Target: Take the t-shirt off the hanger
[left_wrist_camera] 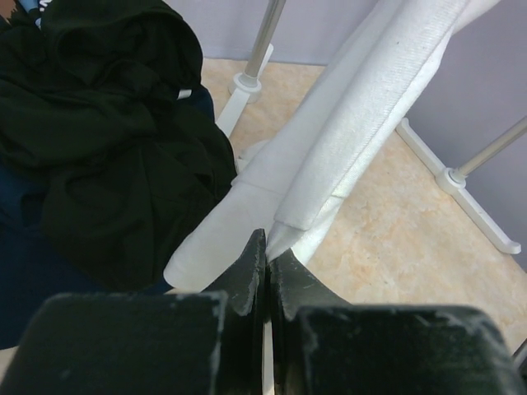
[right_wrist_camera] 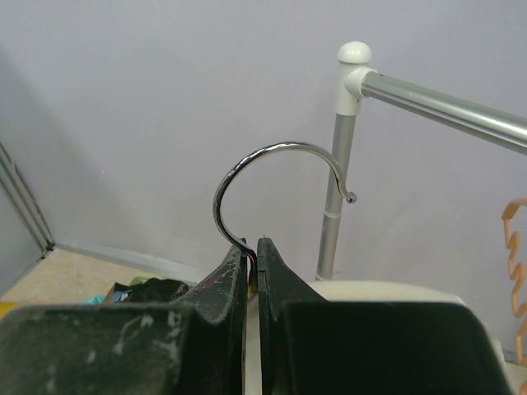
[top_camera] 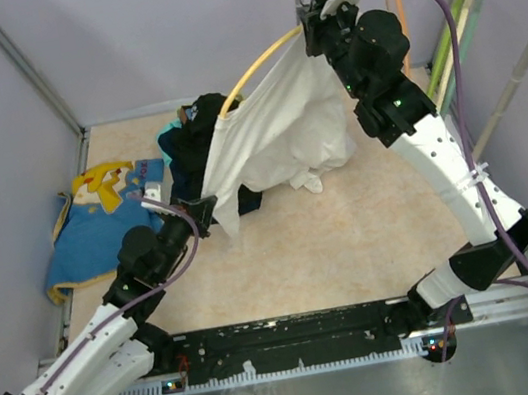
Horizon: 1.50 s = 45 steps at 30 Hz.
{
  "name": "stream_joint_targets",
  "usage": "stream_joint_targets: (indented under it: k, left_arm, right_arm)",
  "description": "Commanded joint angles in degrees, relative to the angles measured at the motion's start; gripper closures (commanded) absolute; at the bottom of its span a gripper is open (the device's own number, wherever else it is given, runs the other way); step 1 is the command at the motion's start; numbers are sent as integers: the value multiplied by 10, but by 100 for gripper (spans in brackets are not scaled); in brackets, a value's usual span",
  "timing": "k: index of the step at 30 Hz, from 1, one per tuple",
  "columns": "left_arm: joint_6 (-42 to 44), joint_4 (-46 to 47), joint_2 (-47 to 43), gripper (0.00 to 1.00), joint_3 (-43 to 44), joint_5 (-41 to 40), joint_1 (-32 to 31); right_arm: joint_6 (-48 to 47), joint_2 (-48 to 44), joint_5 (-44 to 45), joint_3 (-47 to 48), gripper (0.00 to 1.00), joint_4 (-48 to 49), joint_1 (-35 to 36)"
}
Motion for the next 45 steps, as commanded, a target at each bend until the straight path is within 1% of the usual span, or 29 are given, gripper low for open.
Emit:
stream_joint_targets:
  k: [1,3,4,5,6,7,8,9,12,16,18,22,25,27,30,32,36,43,45]
  left_arm:
    - [4,1,4,100,-22,-12,1]
    - [20,9,2,99,-7,-10,2]
    - [32,12,4,93,5,-7,1]
    - [45,14,8,85,20,0,1]
    - [63,16,14,72,35,10,2]
    - [79,16,20,55,55,21,1]
    - [91,15,27,40,72,31,1]
    - [102,13,35,34,93,42,1]
    - [122,11,59,27,152,72,2]
    - [138,29,85,20,205,90,1]
    - [145,43,108,18,229,102,1]
    - [149,38,175,19,282,154,1]
    - [131,56,190,20,290,191,1]
    - [123,73,189,22,282,197,1]
    - [121,72,188,26,280,198,1]
    - [121,73,184,27,277,205,1]
    - [120,70,164,22,266,210,1]
    - [131,49,90,14,230,198,1]
    - [132,48,83,13,226,200,1]
  right_arm:
    - [3,-31,31,58,100,103,-11]
    - [0,-37,20,48,100,107,-11]
    - [-2,-41,12,43,100,107,-11]
    - [-4,-45,4,35,100,107,-11]
    - [-6,-50,-5,25,100,108,-11]
    - [-8,-55,-14,14,100,110,-11]
    - [-9,-62,-22,2,100,112,-11]
    - [-10,-69,-28,-10,100,114,-11]
    - [-12,-84,-34,-42,100,114,-11]
    - [-15,-101,-35,-69,100,117,-11]
    - [-14,-107,-35,-75,100,117,-11]
    - [-13,-112,-33,-77,100,116,-11]
    - [-13,-113,-33,-76,100,114,-11]
    - [-13,-113,-31,-76,100,113,-11]
    - [-13,-111,-30,-74,100,114,-11]
    - [-12,-110,-27,-72,100,114,-11]
    - [-12,-103,-19,-63,100,108,-11]
    - [-17,-98,-19,-56,100,103,-11]
    - [-15,-99,-19,-56,100,103,-11]
